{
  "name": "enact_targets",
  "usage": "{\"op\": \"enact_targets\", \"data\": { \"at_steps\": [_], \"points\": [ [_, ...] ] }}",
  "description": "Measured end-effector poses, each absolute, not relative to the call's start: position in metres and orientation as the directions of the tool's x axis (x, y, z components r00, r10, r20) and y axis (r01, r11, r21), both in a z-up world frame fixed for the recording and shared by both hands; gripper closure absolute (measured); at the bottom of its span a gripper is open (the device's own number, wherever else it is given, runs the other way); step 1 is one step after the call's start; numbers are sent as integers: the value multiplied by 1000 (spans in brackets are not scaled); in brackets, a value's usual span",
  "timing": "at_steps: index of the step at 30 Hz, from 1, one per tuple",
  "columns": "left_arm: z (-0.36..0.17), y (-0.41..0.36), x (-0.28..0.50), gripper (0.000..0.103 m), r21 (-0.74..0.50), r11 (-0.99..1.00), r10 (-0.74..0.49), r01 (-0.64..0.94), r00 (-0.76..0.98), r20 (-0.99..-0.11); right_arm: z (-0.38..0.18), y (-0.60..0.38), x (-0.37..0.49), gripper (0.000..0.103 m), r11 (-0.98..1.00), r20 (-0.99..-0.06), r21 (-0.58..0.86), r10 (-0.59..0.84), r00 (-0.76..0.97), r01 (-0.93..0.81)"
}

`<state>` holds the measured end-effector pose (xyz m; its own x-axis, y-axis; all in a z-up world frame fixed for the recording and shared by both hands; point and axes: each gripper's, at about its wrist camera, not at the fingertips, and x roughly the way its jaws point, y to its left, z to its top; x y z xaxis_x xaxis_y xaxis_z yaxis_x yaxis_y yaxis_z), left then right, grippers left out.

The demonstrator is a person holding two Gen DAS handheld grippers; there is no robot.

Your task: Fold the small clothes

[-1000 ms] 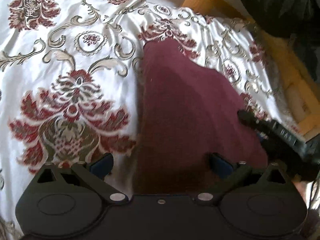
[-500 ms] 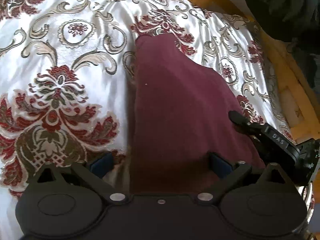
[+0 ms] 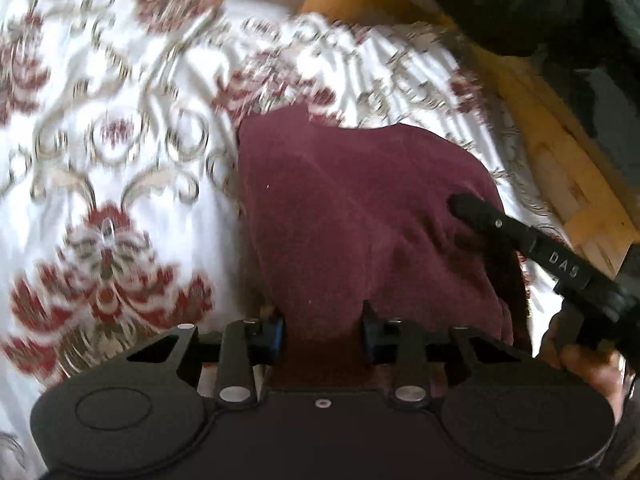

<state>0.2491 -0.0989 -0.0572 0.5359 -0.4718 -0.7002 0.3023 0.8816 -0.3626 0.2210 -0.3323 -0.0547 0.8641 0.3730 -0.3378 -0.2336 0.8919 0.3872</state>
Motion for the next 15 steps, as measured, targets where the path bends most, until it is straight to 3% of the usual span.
{"op": "enact_targets", "data": {
  "at_steps": [4,10,15],
  "points": [
    [-36,-85,245,68,-312,889,-457,335,599,-657,-21,-303,219,79,915,-287,294,362,887,-278],
    [-10,-49,266,67,-189,940,-339,283,729,-595,1,-254,268,79,909,-212,227,396,893,-349],
    [-18,-12,299,66,-126,971,-239,204,793,-561,-9,-217,333,79,897,-268,240,429,863,-371]
  ]
}}
